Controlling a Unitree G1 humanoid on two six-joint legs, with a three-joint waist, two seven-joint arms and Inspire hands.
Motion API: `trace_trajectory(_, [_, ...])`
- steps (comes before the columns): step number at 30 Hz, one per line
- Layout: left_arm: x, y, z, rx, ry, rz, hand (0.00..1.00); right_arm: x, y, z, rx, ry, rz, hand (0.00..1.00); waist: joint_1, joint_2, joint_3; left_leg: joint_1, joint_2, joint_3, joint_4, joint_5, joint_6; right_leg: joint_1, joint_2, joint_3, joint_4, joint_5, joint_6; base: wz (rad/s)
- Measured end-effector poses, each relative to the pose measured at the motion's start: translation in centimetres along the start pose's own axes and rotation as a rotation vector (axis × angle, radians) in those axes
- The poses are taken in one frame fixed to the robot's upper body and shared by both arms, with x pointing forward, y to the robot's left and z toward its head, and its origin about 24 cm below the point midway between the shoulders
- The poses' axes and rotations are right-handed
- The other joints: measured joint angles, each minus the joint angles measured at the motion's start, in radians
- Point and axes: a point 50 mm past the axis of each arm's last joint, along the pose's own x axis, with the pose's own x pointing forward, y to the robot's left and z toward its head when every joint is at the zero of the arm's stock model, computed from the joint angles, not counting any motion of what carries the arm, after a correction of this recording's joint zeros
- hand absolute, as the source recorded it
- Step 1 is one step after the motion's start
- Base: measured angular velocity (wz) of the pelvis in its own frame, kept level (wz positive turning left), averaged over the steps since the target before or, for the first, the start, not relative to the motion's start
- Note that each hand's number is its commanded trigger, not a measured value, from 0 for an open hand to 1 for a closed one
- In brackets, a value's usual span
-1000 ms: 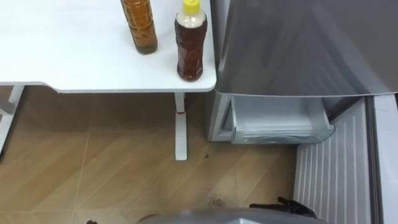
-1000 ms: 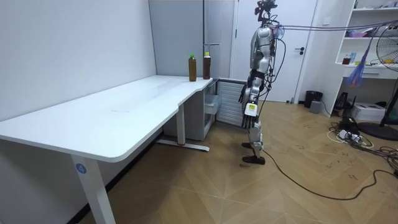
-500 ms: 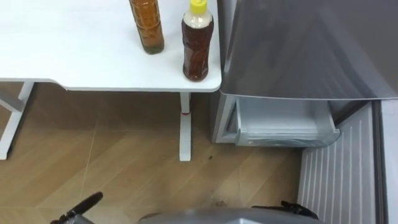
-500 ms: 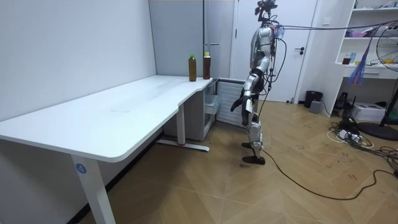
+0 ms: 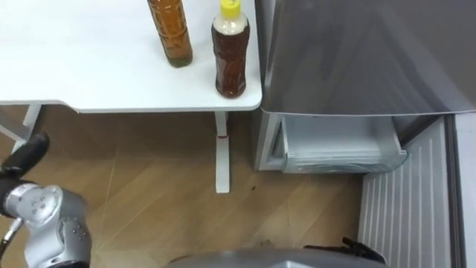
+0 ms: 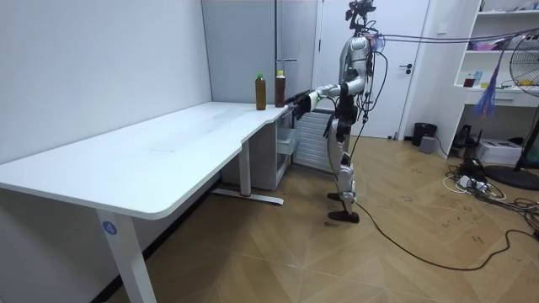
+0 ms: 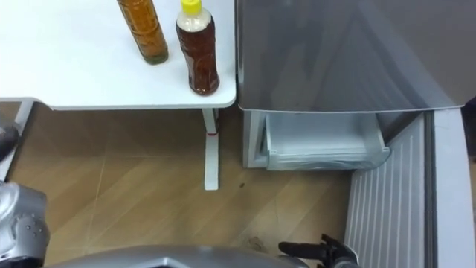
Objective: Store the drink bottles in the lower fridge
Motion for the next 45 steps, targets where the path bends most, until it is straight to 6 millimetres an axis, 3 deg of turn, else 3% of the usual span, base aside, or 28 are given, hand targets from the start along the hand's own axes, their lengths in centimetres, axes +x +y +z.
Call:
trace_trajectory(4, [-0.7,-1.3,3.7,-0.025,-0.202,-0.101,0.00,0.0,-0.2,-0.2,0.000,-0.012,-0.011,0.00,-0.002,0.001,0.0019,0.002,-0.001,-0.008,0.008,0.000,0.000,0.007,-0.001,-0.001,-0.002,0.000,0.000,0.00])
trace_trajectory(10, [-2.2,-2.9,6.9,-0.121,-0.323,-0.260,0.00,0.0,-0.1,-0.2,0.009,-0.017,0.002,0.00,-0.024,-0.010,0.0079,-0.004,-0.007,-0.031,0.017,0.000,0.000,0.013,-0.004,-0.011,-0.018,0.000,0.000,0.13])
trace_trajectory(17, [-4.8,-5.3,10.5,-0.218,-0.471,-0.534,0.00,0.0,-0.2,-0.2,0.016,-0.031,0.027,0.00,-0.025,-0.010,0.0077,-0.033,-0.017,-0.039,0.026,0.003,0.005,-0.008,-0.011,-0.011,-0.015,-0.002,0.003,0.04])
trace_trajectory(26, [-8.4,-8.8,10.6,-0.229,-0.482,-0.884,0.00,0.1,-0.2,0.4,0.001,-0.054,0.029,0.00,-0.040,0.003,0.0084,-0.049,-0.017,-0.039,0.028,0.003,0.005,-0.017,-0.011,-0.009,-0.014,-0.001,0.003,0.00])
trace_trajectory(30, [-9.4,-9.4,10.7,-0.232,-0.487,-0.978,0.00,0.1,-0.2,0.6,-0.015,-0.056,0.031,0.00,-0.061,0.008,0.0048,-0.048,-0.016,-0.036,0.028,0.003,0.005,-0.020,-0.011,-0.007,-0.013,-0.001,0.003,-0.04])
trace_trajectory(37, [-11.4,-10.7,10.5,-0.269,-0.442,-1.242,0.00,0.3,0.1,1.1,-0.030,-0.049,0.043,0.00,-0.076,-0.006,0.0138,-0.032,-0.015,-0.018,0.023,0.003,0.005,-0.014,-0.010,0.007,-0.009,-0.001,0.003,-0.06])
trace_trajectory(45, [-12.1,-11.1,10.0,-0.230,-0.407,-1.374,0.00,0.3,0.2,1.1,-0.029,-0.044,0.049,0.00,-0.080,-0.006,0.0140,-0.030,-0.014,-0.010,0.023,0.003,0.005,-0.022,-0.010,0.022,0.003,-0.001,0.003,-0.04])
